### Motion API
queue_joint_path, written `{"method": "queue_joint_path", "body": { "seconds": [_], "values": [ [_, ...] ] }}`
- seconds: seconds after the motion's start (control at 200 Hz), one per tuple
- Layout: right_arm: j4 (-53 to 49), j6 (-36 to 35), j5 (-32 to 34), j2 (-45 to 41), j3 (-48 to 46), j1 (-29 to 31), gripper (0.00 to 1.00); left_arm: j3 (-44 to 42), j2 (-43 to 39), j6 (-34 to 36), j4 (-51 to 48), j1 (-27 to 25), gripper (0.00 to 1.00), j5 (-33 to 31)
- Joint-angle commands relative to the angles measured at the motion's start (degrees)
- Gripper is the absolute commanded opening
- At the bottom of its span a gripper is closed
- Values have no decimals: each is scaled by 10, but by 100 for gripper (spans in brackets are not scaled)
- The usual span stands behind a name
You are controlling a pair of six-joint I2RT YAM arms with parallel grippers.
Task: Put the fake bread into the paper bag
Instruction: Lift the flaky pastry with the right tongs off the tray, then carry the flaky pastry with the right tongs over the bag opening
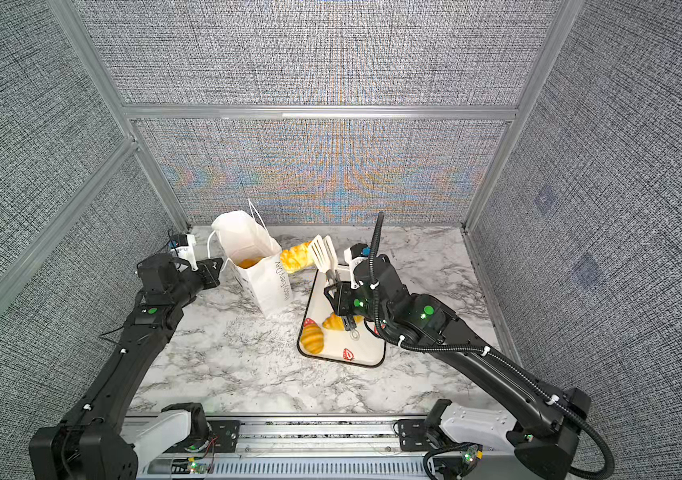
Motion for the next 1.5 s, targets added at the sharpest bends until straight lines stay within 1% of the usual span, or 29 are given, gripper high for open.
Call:
{"method": "queue_joint_path", "body": {
  "seconds": [0.0, 0.265, 0.505, 0.805, 1.08, 1.496],
  "values": [
    [45, -19, -18, 20, 32, 0, 29, 3, -2, 3, -1, 1, 0, 4],
    [65, -35, -46, 81, 98, 1, 29, 2, -4, 3, 0, 1, 0, 3],
    [87, -39, -71, 125, 136, 1, 29, 2, -3, 2, 0, 0, 0, 4],
    [123, -25, -108, 178, 169, 2, 29, 2, -3, 4, -1, 0, 0, 1],
    [166, 6, -166, 222, 178, 2, 29, 2, -5, 4, -2, 0, 0, -1],
    [147, 18, -168, 263, 190, -9, 29, 2, -10, 4, -2, 0, 0, -2]
  ]
}}
